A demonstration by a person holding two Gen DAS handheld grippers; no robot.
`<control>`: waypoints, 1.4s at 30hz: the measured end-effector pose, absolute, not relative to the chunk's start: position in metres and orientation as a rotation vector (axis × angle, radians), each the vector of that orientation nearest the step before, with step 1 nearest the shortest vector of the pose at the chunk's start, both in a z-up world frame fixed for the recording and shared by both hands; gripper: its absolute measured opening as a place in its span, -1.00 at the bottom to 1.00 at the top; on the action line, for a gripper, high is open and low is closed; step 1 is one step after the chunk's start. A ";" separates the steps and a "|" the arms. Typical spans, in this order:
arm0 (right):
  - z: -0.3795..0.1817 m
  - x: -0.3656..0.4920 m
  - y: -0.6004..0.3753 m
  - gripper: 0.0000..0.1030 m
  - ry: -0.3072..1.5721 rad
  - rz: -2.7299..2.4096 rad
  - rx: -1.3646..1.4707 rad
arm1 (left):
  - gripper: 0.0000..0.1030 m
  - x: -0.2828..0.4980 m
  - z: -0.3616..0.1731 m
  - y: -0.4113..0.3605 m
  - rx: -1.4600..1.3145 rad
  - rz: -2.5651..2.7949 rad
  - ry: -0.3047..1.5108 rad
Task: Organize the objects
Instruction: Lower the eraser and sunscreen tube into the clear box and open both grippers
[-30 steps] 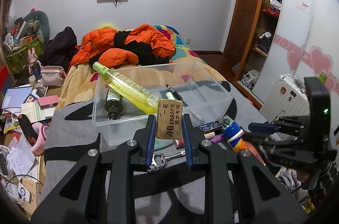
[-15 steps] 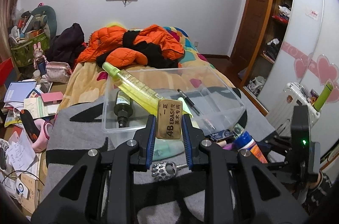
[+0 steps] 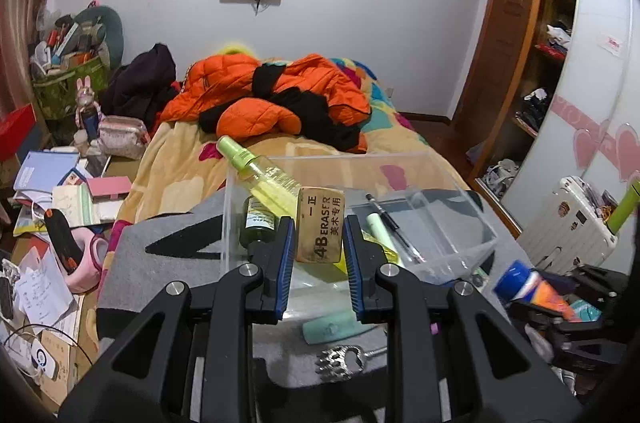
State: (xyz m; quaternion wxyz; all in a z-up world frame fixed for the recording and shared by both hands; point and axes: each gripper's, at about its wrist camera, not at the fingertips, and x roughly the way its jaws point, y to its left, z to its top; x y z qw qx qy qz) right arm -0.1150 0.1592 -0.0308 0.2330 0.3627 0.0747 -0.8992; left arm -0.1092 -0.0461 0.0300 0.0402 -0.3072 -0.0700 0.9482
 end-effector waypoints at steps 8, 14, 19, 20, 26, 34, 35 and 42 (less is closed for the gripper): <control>-0.005 -0.129 0.150 -0.21 0.195 -2.493 0.888 | -0.54 -0.133 0.011 -0.052 -1.058 2.884 -0.231; -0.004 -0.164 0.140 -0.21 0.199 -2.503 0.881 | -0.54 -0.143 0.002 -0.053 -1.114 2.872 -0.229; -0.007 -0.193 0.130 -0.21 0.190 -2.476 0.896 | -0.54 -0.152 -0.004 -0.055 -1.159 2.862 -0.237; -0.008 -0.199 0.127 -0.21 0.194 -2.472 0.900 | -0.54 -0.153 -0.006 -0.056 -1.168 2.860 -0.238; -0.017 -0.227 0.111 -0.21 0.196 -2.439 0.940 | -0.54 -0.161 -0.014 -0.062 -1.209 2.842 -0.260; -0.033 -0.249 0.090 -0.21 0.221 -2.400 0.993 | -0.54 -0.167 -0.022 -0.063 -1.239 2.820 -0.261; -0.034 -0.251 0.087 -0.21 0.226 -2.395 1.000 | -0.54 -0.167 -0.022 -0.063 -1.239 2.818 -0.262; -0.047 -0.264 0.080 -0.21 0.245 -2.376 1.044 | -0.54 -0.167 -0.023 -0.061 -1.240 2.806 -0.244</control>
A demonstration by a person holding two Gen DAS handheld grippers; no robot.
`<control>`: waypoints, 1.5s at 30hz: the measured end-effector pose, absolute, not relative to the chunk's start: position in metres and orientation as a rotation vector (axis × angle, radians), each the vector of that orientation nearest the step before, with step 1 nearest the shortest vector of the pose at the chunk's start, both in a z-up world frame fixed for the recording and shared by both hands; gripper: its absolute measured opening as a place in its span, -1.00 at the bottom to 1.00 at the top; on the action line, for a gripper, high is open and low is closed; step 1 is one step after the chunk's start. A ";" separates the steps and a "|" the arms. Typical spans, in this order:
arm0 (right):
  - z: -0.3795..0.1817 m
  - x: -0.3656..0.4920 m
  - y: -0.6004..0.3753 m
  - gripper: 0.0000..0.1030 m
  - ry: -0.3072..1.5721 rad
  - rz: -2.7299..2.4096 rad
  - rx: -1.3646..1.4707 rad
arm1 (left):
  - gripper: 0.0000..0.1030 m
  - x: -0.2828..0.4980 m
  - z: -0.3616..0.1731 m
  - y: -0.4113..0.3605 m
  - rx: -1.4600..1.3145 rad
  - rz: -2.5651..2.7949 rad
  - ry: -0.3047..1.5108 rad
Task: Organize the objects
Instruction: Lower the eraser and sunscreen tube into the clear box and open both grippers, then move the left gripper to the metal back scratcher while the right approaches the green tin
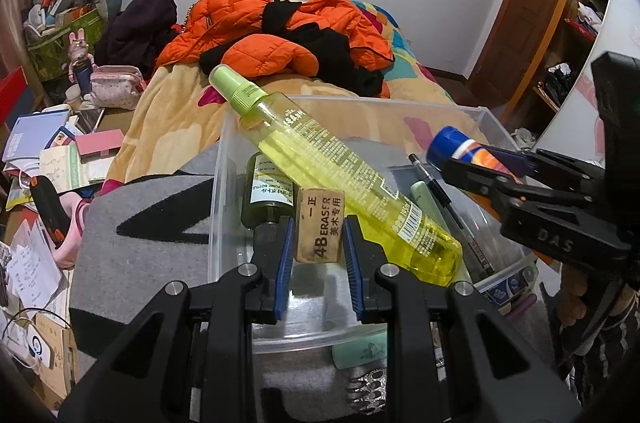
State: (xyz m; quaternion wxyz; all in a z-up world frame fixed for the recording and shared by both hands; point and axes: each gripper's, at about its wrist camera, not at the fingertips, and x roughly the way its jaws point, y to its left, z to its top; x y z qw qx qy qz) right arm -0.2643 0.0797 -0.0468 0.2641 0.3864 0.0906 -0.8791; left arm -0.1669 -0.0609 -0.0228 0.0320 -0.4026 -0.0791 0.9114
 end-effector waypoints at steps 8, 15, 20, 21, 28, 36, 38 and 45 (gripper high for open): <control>-0.050 -0.270 0.070 -0.21 0.301 -2.367 1.079 | -0.54 -0.161 -0.019 -0.057 -1.225 2.790 -0.245; -0.043 -0.264 0.067 -0.23 0.336 -2.360 1.055 | -0.53 -0.149 -0.007 -0.050 -1.176 2.797 -0.214; -0.037 -0.257 0.069 -0.23 0.350 -2.357 1.042 | -0.35 -0.138 0.004 -0.044 -1.131 2.821 -0.160; -0.036 -0.256 0.071 -0.23 0.348 -2.359 1.042 | -0.30 -0.136 0.005 -0.043 -1.123 2.828 -0.151; -0.035 -0.237 0.086 -0.23 0.345 -2.375 1.037 | 0.13 -0.120 0.013 -0.038 -1.083 2.865 -0.098; -0.022 -0.205 0.117 0.18 0.319 -2.419 0.974 | 0.46 -0.100 0.013 -0.042 -1.084 2.889 -0.100; -0.019 -0.197 0.127 0.28 0.303 -2.434 0.962 | 0.49 -0.096 0.012 -0.044 -1.091 2.881 -0.119; -0.025 -0.176 0.153 0.34 0.311 -2.462 0.982 | 0.53 -0.085 -0.003 -0.041 -1.151 2.848 -0.122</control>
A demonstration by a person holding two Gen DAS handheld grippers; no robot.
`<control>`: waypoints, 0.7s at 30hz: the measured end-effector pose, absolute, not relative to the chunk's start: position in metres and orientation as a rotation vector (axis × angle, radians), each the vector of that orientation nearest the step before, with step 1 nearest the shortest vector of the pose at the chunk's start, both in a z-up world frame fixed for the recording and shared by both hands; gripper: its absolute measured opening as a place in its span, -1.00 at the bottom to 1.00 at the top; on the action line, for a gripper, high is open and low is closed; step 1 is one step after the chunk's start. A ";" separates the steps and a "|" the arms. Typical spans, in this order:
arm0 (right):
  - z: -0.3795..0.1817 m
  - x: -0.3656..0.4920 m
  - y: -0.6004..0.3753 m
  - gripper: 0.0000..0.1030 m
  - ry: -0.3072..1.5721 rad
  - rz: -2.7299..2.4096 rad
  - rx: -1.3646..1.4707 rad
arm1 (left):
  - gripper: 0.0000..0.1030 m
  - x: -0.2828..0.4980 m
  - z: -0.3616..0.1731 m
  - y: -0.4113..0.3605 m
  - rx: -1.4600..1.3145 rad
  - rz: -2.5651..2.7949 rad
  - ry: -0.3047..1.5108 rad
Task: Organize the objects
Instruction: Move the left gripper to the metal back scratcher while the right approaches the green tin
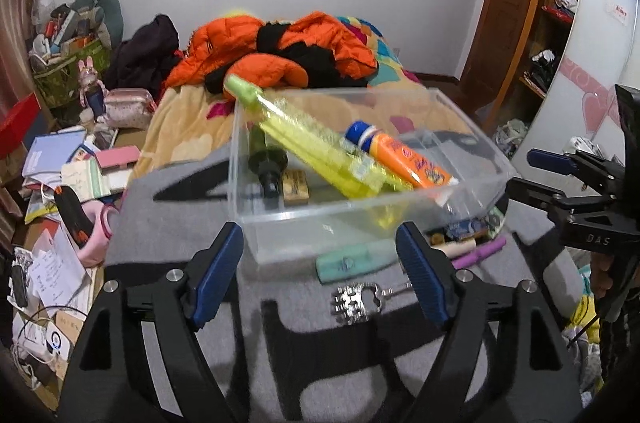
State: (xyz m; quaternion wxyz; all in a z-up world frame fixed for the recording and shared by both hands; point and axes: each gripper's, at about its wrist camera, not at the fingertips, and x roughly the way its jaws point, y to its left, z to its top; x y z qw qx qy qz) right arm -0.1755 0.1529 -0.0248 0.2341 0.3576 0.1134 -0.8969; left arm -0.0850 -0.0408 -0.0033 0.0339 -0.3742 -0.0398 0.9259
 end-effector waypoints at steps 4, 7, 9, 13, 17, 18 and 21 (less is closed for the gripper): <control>-0.043 -0.167 0.166 0.34 0.342 -2.479 1.036 | 0.53 -0.084 -0.024 -0.033 -1.234 2.796 -0.124; -0.059 -0.166 0.179 0.34 0.305 -2.462 1.111 | 0.53 -0.084 -0.040 -0.025 -1.294 2.750 -0.118; -0.072 -0.166 0.186 0.34 0.264 -2.439 1.168 | 0.53 -0.084 -0.049 -0.021 -1.325 2.721 -0.123; -0.091 -0.167 0.192 0.32 0.200 -2.382 1.240 | 0.53 -0.089 -0.065 -0.014 -1.381 2.672 -0.137; -0.099 -0.167 0.186 0.02 0.182 -2.352 1.244 | 0.53 -0.093 -0.071 -0.008 -1.389 2.651 -0.144; -0.100 -0.166 0.184 -0.04 0.191 -2.348 1.239 | 0.53 -0.093 -0.072 -0.007 -1.388 2.652 -0.141; -0.100 -0.165 0.178 -0.31 0.187 -2.318 1.221 | 0.52 -0.092 -0.072 -0.004 -1.368 2.653 -0.139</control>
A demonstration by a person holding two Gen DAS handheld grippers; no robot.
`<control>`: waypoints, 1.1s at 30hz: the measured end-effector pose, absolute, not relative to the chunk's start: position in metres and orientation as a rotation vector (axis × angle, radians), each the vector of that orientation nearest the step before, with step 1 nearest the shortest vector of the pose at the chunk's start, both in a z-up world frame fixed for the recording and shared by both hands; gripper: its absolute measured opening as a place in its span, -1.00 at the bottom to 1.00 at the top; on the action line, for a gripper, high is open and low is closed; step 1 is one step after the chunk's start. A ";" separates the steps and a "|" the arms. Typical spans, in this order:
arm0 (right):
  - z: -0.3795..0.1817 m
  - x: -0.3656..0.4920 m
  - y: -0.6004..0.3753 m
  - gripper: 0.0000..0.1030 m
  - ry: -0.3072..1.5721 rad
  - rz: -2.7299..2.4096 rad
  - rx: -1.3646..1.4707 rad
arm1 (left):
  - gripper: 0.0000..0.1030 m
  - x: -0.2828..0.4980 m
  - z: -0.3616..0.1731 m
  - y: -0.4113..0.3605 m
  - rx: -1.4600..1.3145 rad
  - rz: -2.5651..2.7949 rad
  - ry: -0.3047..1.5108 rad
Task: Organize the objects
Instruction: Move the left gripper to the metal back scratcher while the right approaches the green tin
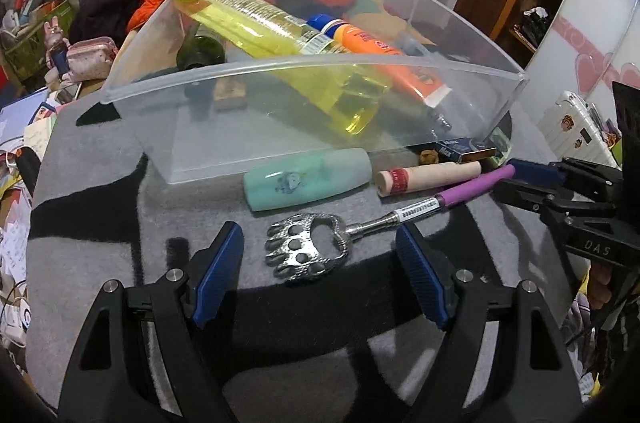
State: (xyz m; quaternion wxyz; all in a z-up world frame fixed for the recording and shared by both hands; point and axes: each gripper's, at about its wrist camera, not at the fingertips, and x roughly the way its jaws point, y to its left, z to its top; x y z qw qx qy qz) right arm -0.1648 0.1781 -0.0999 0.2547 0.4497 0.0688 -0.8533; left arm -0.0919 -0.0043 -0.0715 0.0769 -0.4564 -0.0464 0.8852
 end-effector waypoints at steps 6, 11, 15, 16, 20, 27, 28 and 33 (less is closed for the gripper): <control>-0.100 -0.152 0.165 -0.37 0.267 -2.304 1.189 | 0.43 -0.083 -0.070 -0.009 -1.357 2.658 -0.172; -0.099 -0.141 0.160 -0.37 0.274 -2.238 1.185 | 0.43 -0.064 -0.069 -0.025 -1.385 2.635 -0.222; -0.097 -0.130 0.151 -0.37 0.244 -2.115 1.182 | 0.43 -0.044 -0.069 -0.037 -1.433 2.675 -0.165; -0.097 -0.126 0.149 -0.37 0.256 -2.103 1.175 | 0.43 -0.041 -0.068 -0.040 -1.438 2.687 -0.160; -0.094 -0.125 0.155 -0.37 0.262 -2.158 1.174 | 0.43 -0.036 -0.051 -0.042 -1.388 2.725 -0.130; -0.086 -0.151 0.183 -0.37 0.221 -2.330 1.209 | 0.43 -0.056 -0.047 0.000 -1.319 2.600 0.044; -0.086 -0.154 0.184 -0.37 0.227 -2.344 1.217 | 0.43 -0.059 -0.051 0.008 -1.330 2.578 0.082; -0.096 -0.169 0.184 -0.37 0.245 -2.371 1.263 | 0.43 -0.066 -0.073 0.034 -1.391 2.470 0.238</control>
